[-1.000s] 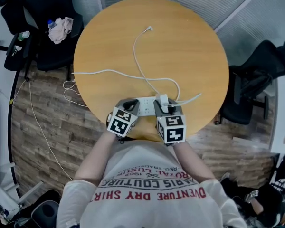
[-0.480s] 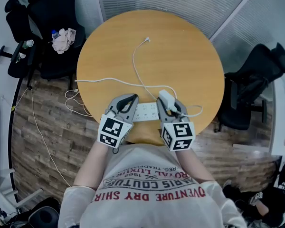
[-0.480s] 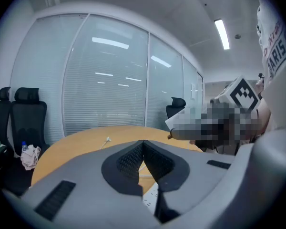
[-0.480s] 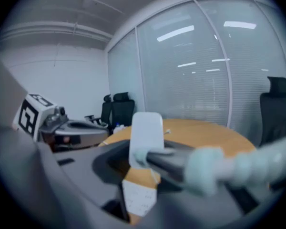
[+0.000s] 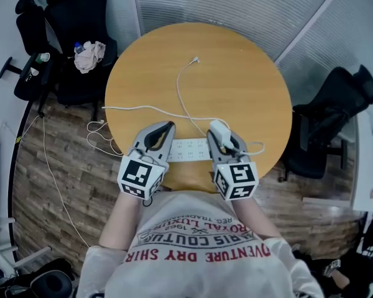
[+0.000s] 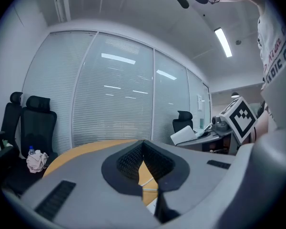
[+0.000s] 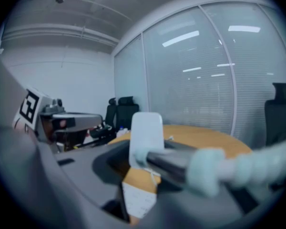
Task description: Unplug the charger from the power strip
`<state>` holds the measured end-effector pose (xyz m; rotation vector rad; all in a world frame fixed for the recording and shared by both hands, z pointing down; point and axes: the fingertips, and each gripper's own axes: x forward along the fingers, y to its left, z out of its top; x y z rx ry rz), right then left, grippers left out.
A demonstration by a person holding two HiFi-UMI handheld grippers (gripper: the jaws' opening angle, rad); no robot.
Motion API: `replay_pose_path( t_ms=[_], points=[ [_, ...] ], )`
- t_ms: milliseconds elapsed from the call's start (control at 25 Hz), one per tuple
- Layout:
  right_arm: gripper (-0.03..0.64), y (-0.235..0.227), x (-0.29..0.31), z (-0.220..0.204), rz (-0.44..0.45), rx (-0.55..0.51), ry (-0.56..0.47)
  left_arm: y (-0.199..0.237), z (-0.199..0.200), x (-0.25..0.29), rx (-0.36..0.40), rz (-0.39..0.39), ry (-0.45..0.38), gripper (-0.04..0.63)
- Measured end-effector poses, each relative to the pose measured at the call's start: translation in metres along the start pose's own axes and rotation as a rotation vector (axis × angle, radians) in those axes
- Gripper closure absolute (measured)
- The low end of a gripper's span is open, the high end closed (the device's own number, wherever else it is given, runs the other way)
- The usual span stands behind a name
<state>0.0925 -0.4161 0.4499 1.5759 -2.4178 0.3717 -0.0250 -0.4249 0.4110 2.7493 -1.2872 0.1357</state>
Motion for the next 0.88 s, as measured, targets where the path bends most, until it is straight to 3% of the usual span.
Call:
replay_pose_path(
  t_ms=[880],
  points=[
    [0.462,0.002,-0.009,-0.001,0.027,-0.017,0.013,-0.022,-0.002,-0.005,0.009,-0.005,0.017,0.561]
  ],
)
